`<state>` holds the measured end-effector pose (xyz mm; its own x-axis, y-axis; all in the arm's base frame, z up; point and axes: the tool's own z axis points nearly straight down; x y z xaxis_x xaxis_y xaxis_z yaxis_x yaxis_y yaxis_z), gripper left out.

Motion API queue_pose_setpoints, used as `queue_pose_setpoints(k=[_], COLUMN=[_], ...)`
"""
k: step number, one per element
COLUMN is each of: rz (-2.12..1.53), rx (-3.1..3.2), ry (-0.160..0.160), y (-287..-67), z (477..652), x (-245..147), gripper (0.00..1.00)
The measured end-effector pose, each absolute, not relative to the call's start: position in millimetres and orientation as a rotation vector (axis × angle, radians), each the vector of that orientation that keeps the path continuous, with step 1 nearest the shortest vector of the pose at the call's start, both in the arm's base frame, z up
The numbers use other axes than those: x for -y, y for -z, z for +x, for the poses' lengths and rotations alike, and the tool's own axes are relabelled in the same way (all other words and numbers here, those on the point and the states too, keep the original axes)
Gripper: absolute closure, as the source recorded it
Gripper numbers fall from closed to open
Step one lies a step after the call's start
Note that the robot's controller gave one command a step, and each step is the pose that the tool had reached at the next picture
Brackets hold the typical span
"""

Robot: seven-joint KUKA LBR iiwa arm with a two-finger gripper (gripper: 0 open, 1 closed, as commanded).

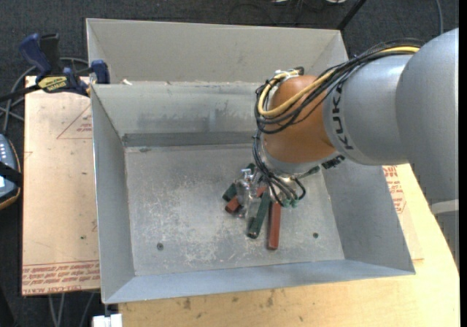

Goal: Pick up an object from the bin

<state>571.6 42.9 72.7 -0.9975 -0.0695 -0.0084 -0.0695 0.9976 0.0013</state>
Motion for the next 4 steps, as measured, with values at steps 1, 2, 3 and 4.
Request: queue_pose_setpoints(k=[1, 2, 3, 4], rz=[0.257, -0.063, -0.061, 0.011], rx=[-3.132, -3.13, -3.137, -3.146], ry=[-0.005, -0.006, -0.003, 0.005], y=[-79, -117, -115, -106], z=[524.8, 629.7, 627.2, 569.6], x=[-107, -162, -161, -78], gripper=[1.0, 1.0, 0.0, 0.0])
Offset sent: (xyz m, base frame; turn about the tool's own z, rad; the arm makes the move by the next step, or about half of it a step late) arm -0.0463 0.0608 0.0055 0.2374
